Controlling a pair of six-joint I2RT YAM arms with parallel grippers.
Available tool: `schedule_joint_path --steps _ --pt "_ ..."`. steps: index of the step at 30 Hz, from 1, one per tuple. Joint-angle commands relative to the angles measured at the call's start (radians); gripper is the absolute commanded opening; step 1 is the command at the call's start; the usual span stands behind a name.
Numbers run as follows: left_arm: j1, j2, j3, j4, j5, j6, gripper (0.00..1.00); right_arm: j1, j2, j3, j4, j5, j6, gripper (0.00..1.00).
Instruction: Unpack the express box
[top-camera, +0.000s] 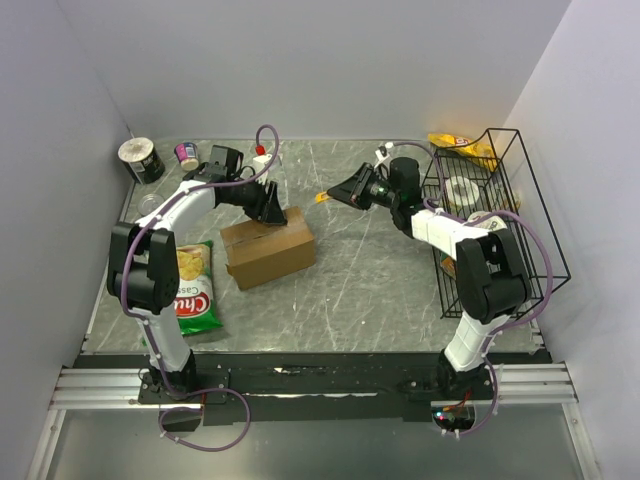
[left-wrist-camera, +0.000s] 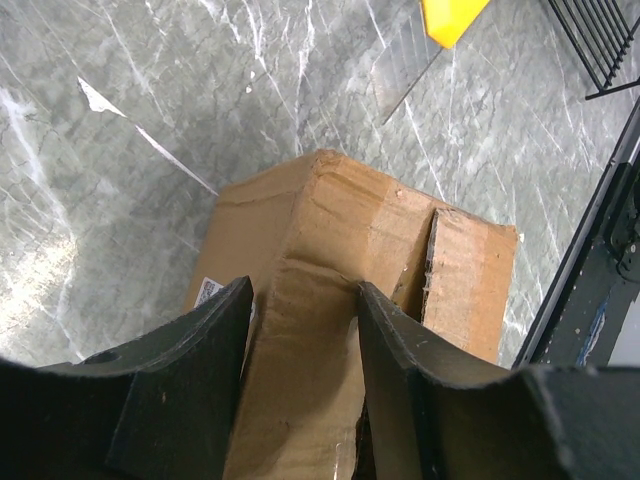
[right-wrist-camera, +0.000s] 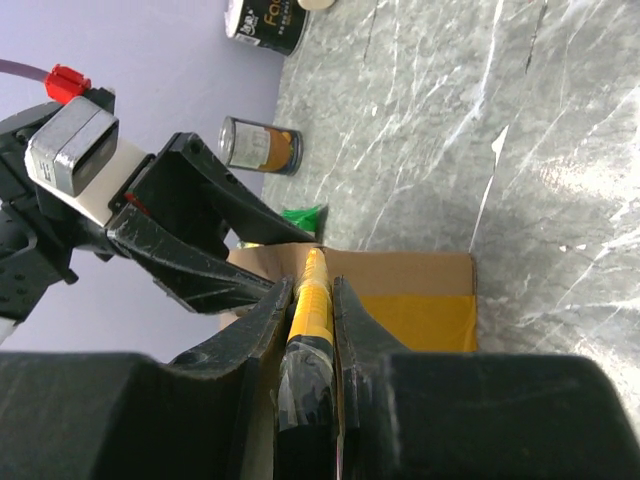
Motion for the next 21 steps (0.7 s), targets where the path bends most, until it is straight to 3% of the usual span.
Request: schedule_joint_path --steps 1,21 --pt "0.009 -0.031 -0.024 -0.013 -0.054 0.006 0.51 0.017 0.01 0.06 0.059 0.038 -0.006 0.0" --pt "0.009 -0.017 -0.023 -0.007 -0.047 0.002 0.48 0.049 -0.002 0.02 0.065 0.063 -0.039 0.0"
